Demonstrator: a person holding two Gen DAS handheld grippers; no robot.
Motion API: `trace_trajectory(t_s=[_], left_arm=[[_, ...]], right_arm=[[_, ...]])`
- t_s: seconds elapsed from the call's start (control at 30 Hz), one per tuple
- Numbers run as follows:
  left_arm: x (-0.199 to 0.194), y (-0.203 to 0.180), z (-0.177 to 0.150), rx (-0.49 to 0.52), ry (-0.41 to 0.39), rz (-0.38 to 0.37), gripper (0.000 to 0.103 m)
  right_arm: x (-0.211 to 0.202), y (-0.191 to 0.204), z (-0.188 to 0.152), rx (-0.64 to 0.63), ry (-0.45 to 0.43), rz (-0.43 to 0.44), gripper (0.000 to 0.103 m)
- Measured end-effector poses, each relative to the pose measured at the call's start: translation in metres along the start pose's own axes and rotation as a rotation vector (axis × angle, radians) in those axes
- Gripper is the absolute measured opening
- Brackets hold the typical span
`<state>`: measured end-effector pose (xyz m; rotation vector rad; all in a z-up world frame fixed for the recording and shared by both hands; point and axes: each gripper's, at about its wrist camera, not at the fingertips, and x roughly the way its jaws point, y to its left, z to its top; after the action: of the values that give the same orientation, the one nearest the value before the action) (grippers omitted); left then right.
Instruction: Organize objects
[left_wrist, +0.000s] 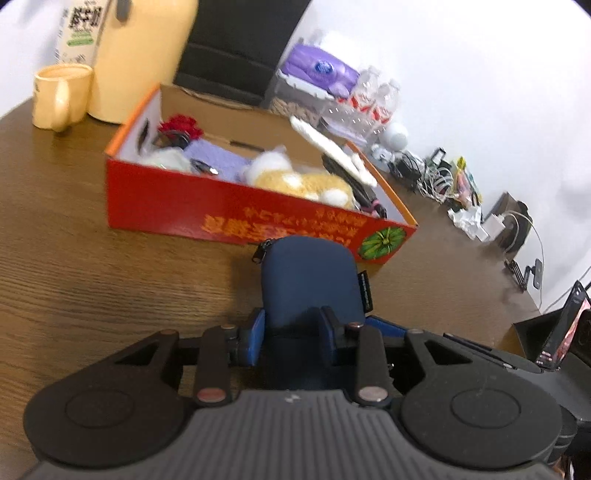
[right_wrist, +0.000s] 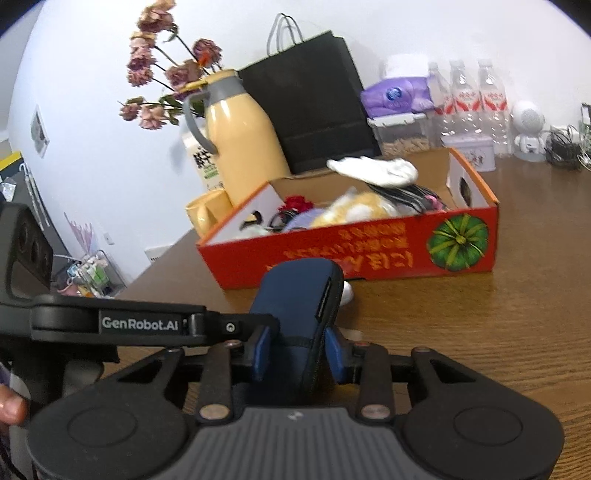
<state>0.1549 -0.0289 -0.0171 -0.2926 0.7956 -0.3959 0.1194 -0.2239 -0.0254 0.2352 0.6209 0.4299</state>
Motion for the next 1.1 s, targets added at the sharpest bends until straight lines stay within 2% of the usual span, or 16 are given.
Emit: trace_trajectory(t_s=[0.17, 0.33, 0.67, 0.7, 0.73, 0.77, 0.8, 0.83, 0.87, 0.93, 1.0, 1.1], left_arm=[[-0.017, 0.017, 0.001, -0.021, -0.017, 0.039, 0.031], [-0.014, 0.039, -0.005, -0.057, 0.008, 0.078, 0.031], [-0.004, 0.052, -0.009, -0.062, 0.017, 0.088, 0.033], [-0.004, 0.052, -0.009, -0.061, 0.015, 0.090, 0.037], [-0.005, 0.052, -0.009, -0.057, 0.009, 0.100, 0.041], [-0.006, 0.050, -0.009, -0.047, -0.002, 0.121, 0.054], [-0.008, 0.049, -0.009, -0.034, -0.020, 0.146, 0.074], [-0.012, 0.048, -0.009, -0.021, -0.041, 0.169, 0.082], [-0.015, 0.047, -0.010, -0.004, -0.065, 0.188, 0.086], [-0.022, 0.042, -0.009, 0.046, -0.106, 0.229, 0.087], [-0.026, 0.038, -0.008, 0.084, -0.129, 0.269, 0.097], [-0.028, 0.032, -0.007, 0.131, -0.161, 0.304, 0.099]], right_arm=[[0.008, 0.020, 0.001, -0.027, 0.008, 0.030, 0.033], [0.031, 0.034, -0.009, -0.035, 0.058, 0.039, 0.032], [0.050, 0.035, -0.013, -0.052, 0.103, 0.018, 0.033], [0.051, 0.034, -0.013, -0.056, 0.105, 0.018, 0.034], [0.050, 0.035, -0.013, -0.063, 0.101, 0.015, 0.039], [0.047, 0.035, -0.012, -0.077, 0.093, 0.010, 0.045], [0.043, 0.035, -0.012, -0.095, 0.078, -0.001, 0.059], [0.037, 0.035, -0.012, -0.117, 0.056, -0.017, 0.071], [0.031, 0.034, -0.012, -0.144, 0.028, -0.039, 0.074], [0.023, 0.030, -0.012, -0.202, -0.008, -0.084, 0.074], [0.024, 0.023, -0.011, -0.240, -0.003, -0.125, 0.074], [0.034, 0.012, -0.008, -0.284, 0.026, -0.172, 0.073]])
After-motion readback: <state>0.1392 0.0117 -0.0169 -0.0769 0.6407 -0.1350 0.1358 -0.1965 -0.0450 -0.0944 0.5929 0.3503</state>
